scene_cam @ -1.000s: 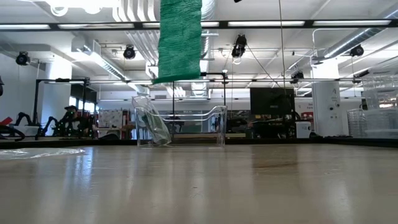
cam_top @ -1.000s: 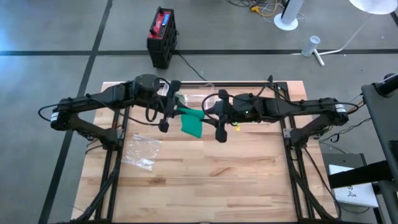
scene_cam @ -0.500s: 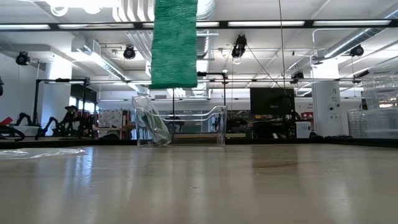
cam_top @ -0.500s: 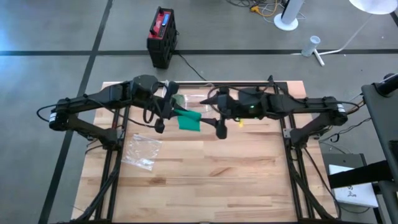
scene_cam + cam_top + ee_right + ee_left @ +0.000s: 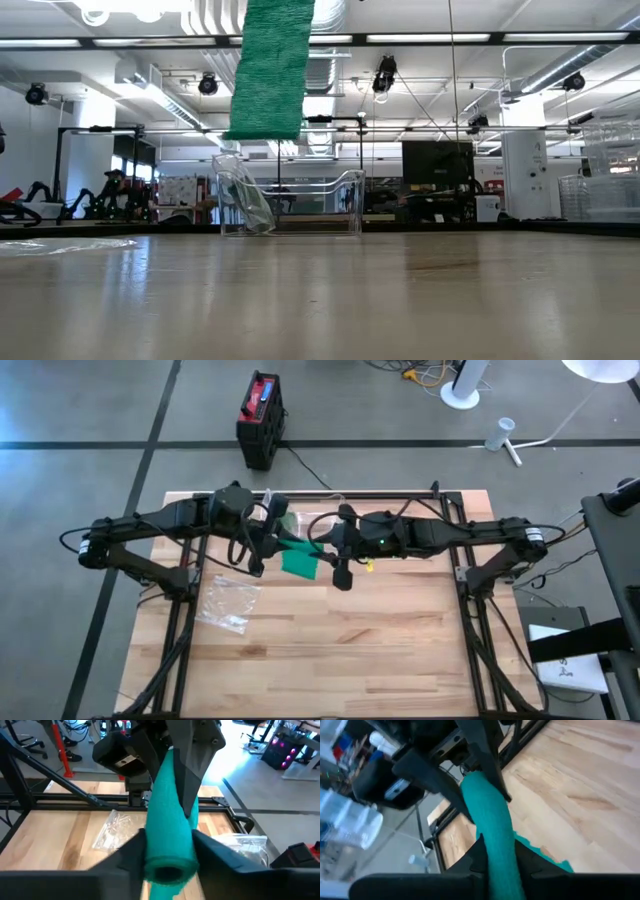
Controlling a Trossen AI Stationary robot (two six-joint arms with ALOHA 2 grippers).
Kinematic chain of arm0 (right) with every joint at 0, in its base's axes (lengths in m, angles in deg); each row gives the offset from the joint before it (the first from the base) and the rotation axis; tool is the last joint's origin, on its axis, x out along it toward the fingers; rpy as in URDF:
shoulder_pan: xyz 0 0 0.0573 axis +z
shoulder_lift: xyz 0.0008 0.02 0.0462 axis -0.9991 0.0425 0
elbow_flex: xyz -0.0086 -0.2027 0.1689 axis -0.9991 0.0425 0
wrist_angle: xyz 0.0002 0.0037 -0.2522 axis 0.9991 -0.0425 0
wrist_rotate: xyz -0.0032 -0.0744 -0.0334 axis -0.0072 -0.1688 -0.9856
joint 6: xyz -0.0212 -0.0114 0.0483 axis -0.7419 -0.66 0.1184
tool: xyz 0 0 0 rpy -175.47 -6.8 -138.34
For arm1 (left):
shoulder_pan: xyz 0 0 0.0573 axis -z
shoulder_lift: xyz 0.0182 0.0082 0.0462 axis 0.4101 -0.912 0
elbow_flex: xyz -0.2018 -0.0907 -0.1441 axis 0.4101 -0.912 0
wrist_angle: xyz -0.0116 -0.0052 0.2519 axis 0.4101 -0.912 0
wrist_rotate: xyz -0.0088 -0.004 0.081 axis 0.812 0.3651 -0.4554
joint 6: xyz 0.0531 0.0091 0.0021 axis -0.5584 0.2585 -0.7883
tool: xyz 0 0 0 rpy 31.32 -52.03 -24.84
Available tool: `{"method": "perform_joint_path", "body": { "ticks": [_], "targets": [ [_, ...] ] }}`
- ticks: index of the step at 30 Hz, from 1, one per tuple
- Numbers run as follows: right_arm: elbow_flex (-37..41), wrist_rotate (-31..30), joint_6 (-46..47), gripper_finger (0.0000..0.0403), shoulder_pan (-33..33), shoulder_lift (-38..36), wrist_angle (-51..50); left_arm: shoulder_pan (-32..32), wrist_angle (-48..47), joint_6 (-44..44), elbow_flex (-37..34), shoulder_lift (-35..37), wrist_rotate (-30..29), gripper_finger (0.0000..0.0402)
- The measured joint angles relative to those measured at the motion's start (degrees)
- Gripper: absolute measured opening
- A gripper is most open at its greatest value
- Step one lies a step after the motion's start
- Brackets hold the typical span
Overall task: Roll bandage
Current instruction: Roll the blue bandage
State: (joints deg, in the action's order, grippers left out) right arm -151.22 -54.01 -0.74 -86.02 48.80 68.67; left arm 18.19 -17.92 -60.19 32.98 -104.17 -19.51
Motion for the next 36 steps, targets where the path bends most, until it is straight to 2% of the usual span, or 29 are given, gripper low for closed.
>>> {"method": "perform_joint_path", "body": {
  "ticks": [4, 6, 10, 13, 22, 29, 36],
  "targets": [
    [0.0, -1.3, -3.1, 0.0034, 0.0, 0.0, -0.1, 0.1, 0.4, 7.3, 0.0, 0.2, -2.7, 0.0050],
    [0.0, -5.1, -6.0, 0.0014, 0.7, -0.2, 0.3, 0.1, 0.5, 11.0, 0.2, 0.4, -5.3, 0.0066],
    [0.0, -16.0, -14.3, 0.0022, 3.4, -0.6, 0.5, 0.1, -0.5, 21.3, 1.5, 0.6, -6.8, 0.0105],
    [0.0, -19.7, -19.9, 0.0012, 5.1, -0.7, 1.5, 0.1, -2.3, 27.3, 2.6, 0.7, -6.7, 0.0142],
    [0.2, -19.9, -35.1, 0.0009, 6.6, -0.5, 3.9, -0.3, -3.5, 36.4, 2.7, -0.5, 7.9, 0.0245],
    [0.2, -20.0, -44.9, 0.0009, 6.5, -0.3, 3.9, -0.4, -2.9, 45.5, 2.7, -1.1, 10.4, 0.0292],
    [0.3, -22.1, -51.3, 0.0009, 6.5, -0.3, 3.8, -0.9, -0.4, 59.1, 2.7, -2.5, 10.4, 0.0298]
  ]
}}
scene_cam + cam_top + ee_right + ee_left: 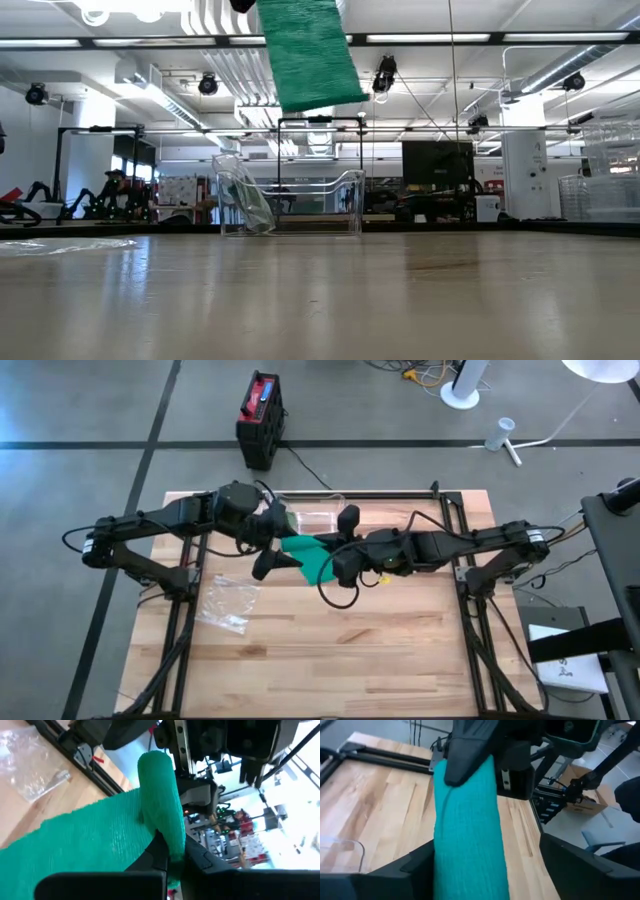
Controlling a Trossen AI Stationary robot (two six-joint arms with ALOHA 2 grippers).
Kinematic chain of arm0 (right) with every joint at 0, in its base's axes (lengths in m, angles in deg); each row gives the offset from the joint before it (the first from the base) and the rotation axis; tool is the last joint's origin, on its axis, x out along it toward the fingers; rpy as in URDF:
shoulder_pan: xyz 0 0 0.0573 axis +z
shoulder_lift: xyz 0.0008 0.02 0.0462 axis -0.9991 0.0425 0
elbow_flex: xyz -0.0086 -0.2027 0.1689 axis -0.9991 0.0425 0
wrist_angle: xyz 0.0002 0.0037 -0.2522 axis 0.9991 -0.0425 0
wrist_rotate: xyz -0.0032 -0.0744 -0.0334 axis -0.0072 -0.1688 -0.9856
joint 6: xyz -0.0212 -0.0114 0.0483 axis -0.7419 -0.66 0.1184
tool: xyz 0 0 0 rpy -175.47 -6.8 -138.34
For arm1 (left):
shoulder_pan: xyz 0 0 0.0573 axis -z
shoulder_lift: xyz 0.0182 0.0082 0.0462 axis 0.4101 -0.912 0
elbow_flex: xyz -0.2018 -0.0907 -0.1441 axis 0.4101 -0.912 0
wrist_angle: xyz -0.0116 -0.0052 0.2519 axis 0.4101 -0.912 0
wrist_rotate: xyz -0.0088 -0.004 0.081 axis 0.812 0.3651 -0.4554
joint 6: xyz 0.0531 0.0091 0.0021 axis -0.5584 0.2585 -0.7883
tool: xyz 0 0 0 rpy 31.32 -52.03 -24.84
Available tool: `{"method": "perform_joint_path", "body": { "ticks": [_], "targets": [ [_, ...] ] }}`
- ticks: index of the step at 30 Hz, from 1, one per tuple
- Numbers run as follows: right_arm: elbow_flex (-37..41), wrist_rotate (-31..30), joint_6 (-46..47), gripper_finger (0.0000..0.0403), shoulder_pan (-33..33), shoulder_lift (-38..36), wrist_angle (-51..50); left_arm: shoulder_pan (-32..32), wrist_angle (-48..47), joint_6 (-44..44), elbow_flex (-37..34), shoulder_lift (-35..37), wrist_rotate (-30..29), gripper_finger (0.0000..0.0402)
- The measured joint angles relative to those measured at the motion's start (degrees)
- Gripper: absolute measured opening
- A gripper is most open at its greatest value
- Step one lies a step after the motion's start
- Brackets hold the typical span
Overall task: Roll bandage
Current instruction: Roll the blue bandage
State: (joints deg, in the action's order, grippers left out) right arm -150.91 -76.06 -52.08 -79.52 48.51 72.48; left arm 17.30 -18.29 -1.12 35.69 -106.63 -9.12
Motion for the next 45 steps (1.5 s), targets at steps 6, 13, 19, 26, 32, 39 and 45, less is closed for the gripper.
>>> {"method": "perform_joint_path", "body": {
  "ticks": [6, 13, 19, 26, 32, 39, 45],
  "targets": [
    [0.0, 0.2, -2.5, 0.0009, 0.0, 0.0, -1.0, -0.1, -0.1, 1.4, 0.0, -1.1, 0.0, 0.0253],
    [0.0, 1.1, -0.2, 0.0041, 0.0, 0.0, -3.1, -0.6, -0.7, -0.1, 0.0, -2.0, -0.9, 0.0127],
    [0.0, 2.2, 7.9, 0.0098, -0.1, 0.0, -3.6, -1.1, -2.6, -5.0, 0.0, -1.6, -6.7, 0.0017],
    [-2.6, 13.4, 23.9, 0.0188, -0.9, -0.9, -5.2, -1.2, -5.0, -11.1, 0.0, -1.0, -13.7, 0.0053],
    [-4.6, 21.3, 38.0, 0.0254, -5.8, -0.7, -5.4, -0.9, -5.6, -14.9, 0.0, -1.0, -20.1, 0.0027],
    [-4.5, 22.1, 39.7, 0.0263, -9.6, 1.6, -8.6, -0.3, -5.5, -15.6, 0.0, -1.0, -20.2, 0.0017],
    [-4.5, 23.0, 41.8, 0.0227, -10.9, 2.6, -8.1, 1.2, -5.6, -20.8, 0.0, -1.0, -20.2, 0.0034]
  ]
}}
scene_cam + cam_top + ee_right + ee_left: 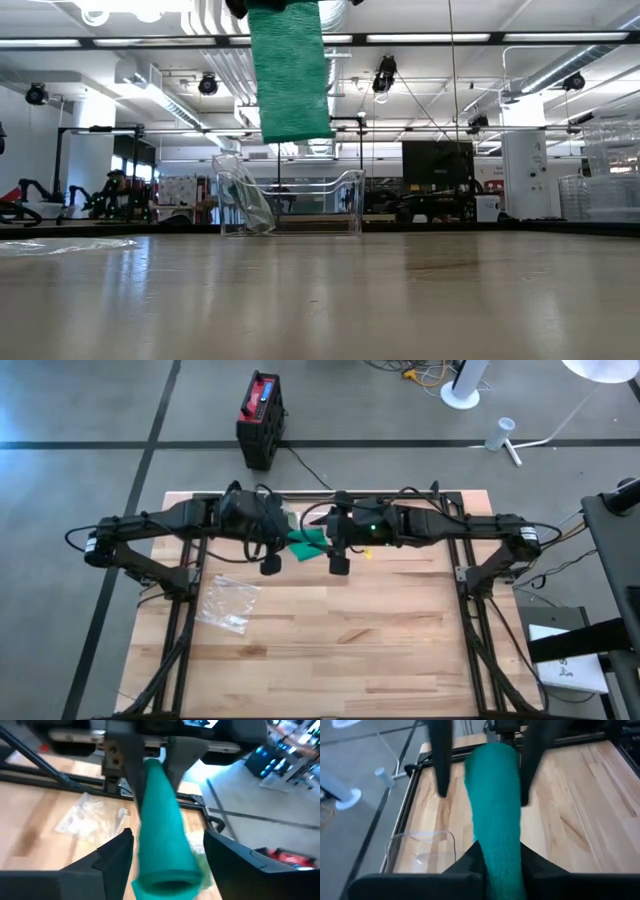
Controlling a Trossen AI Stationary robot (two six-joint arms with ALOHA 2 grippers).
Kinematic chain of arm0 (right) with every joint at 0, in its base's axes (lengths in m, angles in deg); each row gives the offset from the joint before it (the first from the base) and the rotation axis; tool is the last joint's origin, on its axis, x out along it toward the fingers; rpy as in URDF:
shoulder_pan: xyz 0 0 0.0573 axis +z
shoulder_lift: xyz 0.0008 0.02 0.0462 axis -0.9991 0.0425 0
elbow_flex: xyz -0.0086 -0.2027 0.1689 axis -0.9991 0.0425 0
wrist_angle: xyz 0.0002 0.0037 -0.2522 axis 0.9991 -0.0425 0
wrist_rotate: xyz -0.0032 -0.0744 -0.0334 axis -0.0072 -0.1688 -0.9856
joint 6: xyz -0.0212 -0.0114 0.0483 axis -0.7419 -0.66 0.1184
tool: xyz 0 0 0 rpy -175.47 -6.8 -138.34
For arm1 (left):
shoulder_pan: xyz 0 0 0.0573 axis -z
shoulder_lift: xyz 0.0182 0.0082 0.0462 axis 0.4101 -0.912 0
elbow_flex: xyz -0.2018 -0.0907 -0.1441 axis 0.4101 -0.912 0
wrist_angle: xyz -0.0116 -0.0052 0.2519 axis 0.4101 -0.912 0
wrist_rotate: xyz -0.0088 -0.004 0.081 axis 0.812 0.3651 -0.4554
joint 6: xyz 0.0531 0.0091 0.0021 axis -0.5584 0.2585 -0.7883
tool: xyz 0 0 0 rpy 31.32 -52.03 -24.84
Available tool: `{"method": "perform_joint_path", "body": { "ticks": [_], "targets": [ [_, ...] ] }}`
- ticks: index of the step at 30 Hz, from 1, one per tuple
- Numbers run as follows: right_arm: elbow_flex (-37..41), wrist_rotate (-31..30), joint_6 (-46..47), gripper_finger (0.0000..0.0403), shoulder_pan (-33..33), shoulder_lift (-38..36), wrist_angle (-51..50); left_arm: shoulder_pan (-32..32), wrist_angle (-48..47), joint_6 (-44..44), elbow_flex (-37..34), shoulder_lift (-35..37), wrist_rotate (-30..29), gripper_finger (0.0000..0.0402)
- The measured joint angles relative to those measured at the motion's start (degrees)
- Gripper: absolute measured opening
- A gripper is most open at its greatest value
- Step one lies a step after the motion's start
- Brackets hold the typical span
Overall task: Roll bandage
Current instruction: Roll the blue bandage
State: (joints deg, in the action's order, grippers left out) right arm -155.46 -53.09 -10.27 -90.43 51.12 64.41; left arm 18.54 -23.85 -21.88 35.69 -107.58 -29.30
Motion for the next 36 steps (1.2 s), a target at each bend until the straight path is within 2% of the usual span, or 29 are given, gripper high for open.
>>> {"method": "perform_joint_path", "body": {
  "ticks": [4, 7, 11, 15, 16, 18, 21, 24, 27, 33, 36],
  "targets": [
    [0.0, 7.4, 3.6, 0.0199, -2.0, 0.0, -0.1, 1.4, 0.4, -3.5, 0.0, 0.0, -0.4, 0.0011],
    [0.0, 11.1, 4.2, 0.0174, -2.7, 0.0, -0.4, 1.9, 0.5, -4.0, 0.0, 0.0, -0.9, 0.0012],
    [0.0, 11.3, 2.6, 0.0114, -2.9, 0.0, -1.9, 2.0, 0.5, -4.0, -0.1, 0.0, -1.0, 0.0045],
    [0.0, 11.1, -4.0, 0.0027, -2.6, -0.3, -2.4, 2.3, -0.1, -1.3, -0.1, 0.0, -0.7, 0.0081],
    [0.0, 10.8, -6.1, 0.0017, -2.5, -0.3, -2.5, 2.3, -0.6, -0.3, -0.1, 0.0, -0.4, 0.0090],
    [0.0, 8.6, -10.0, 0.0017, -2.0, -0.4, -2.3, 2.3, -1.6, 2.1, -0.1, 0.0, -0.4, 0.0107],
    [0.0, 1.8, -18.4, 0.0017, -0.3, -0.4, -2.3, 2.3, -1.7, 5.2, -0.1, 0.1, -0.5, 0.0134],
    [0.0, -5.8, -28.4, 0.0009, 2.6, -0.2, -2.0, 2.3, -2.0, 5.9, -0.1, 0.7, -0.4, 0.0164],
    [0.1, -10.7, -35.8, 0.0009, 5.9, -0.1, -1.1, 2.2, -2.5, 5.7, -0.1, 1.4, 0.6, 0.0193],
    [0.1, -15.1, -44.2, 0.0009, 10.3, -0.1, 1.2, 2.2, -3.5, 4.0, -0.1, 1.8, 14.0, 0.0234],
    [0.1, -16.2, -46.2, 0.0009, 11.4, -0.1, 1.3, 2.3, -3.4, 4.5, -0.1, 1.7, 17.5, 0.0246]
  ]
}}
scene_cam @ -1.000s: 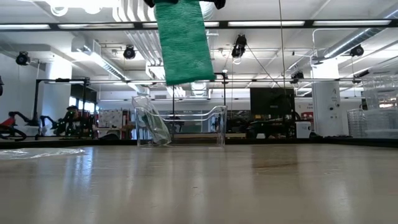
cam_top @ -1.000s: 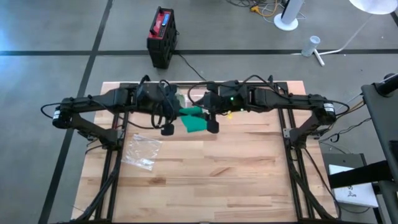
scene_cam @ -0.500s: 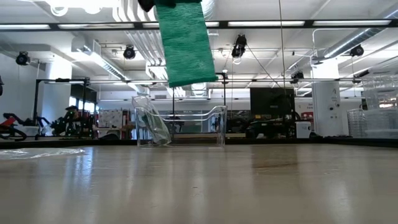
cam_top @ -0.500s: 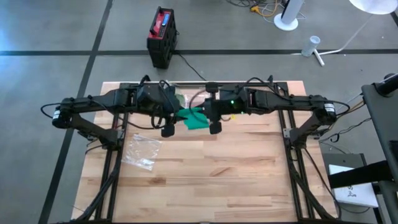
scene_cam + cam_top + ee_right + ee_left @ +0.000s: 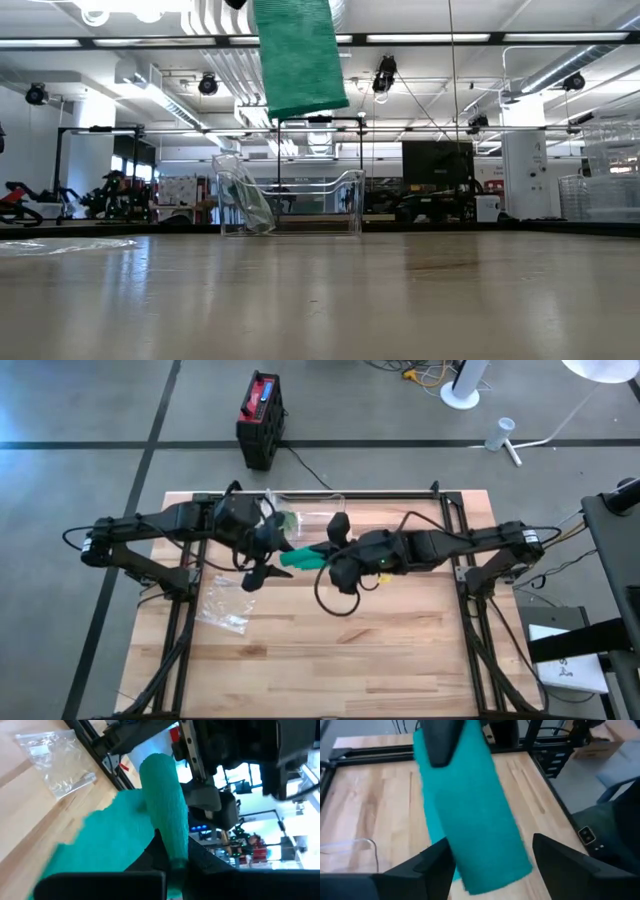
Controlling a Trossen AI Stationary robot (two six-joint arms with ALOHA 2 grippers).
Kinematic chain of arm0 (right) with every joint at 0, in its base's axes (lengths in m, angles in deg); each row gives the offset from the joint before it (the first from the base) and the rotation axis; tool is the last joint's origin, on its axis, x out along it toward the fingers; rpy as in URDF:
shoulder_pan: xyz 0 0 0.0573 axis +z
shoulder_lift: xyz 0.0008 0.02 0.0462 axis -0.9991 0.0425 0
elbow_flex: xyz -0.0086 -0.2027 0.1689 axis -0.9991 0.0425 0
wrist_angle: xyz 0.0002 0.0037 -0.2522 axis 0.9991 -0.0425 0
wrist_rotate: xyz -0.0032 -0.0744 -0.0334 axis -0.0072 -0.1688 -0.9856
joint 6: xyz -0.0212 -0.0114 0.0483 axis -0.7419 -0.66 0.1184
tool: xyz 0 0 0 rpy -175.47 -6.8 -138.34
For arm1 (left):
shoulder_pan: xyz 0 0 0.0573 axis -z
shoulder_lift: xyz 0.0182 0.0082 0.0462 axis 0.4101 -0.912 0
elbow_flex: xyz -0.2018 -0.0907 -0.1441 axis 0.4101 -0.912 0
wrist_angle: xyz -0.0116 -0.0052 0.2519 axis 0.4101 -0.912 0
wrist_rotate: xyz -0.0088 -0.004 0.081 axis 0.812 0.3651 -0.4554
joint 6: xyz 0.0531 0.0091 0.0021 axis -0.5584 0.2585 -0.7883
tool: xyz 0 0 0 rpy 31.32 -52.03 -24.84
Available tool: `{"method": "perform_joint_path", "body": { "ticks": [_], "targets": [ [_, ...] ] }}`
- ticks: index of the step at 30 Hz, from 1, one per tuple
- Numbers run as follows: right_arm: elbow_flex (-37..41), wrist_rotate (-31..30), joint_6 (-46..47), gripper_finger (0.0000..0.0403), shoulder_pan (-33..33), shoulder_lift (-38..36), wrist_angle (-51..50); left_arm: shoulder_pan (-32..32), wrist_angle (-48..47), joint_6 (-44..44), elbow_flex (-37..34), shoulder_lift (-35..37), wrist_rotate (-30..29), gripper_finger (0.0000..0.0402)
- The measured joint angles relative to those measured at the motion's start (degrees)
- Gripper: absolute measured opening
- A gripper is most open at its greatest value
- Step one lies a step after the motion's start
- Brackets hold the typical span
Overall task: Roll bandage
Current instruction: Roll the blue bandage
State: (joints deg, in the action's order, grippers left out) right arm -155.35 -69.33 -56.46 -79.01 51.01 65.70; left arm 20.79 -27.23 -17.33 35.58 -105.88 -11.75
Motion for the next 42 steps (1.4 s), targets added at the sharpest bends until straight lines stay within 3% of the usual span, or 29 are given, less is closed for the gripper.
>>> {"method": "perform_joint_path", "body": {
  "ticks": [7, 15, 24, 32, 42],
  "targets": [
    [0.0, -0.6, -4.8, 0.0008, 1.4, 0.0, 0.4, -0.1, 0.0, 8.5, 0.0, 0.0, 1.1, 0.0259],
    [0.0, -0.4, -12.2, 0.0008, 1.5, 0.1, 0.4, -0.1, 0.6, 10.9, 0.0, -0.2, 4.1, 0.0253],
    [0.0, 0.5, -26.3, 0.0008, 1.5, 0.1, 0.4, -0.4, 1.9, 13.6, 0.0, -2.5, 9.2, 0.0241],
    [0.0, 5.5, -31.3, 0.0008, 1.4, 0.1, 0.8, -0.9, 1.9, 13.6, 0.0, -3.7, 15.3, 0.0230],
    [0.1, 14.6, -31.5, 0.0008, 0.1, 0.1, 0.6, -0.9, -0.8, 13.6, 0.0, -2.5, 16.4, 0.0240]
  ]
}}
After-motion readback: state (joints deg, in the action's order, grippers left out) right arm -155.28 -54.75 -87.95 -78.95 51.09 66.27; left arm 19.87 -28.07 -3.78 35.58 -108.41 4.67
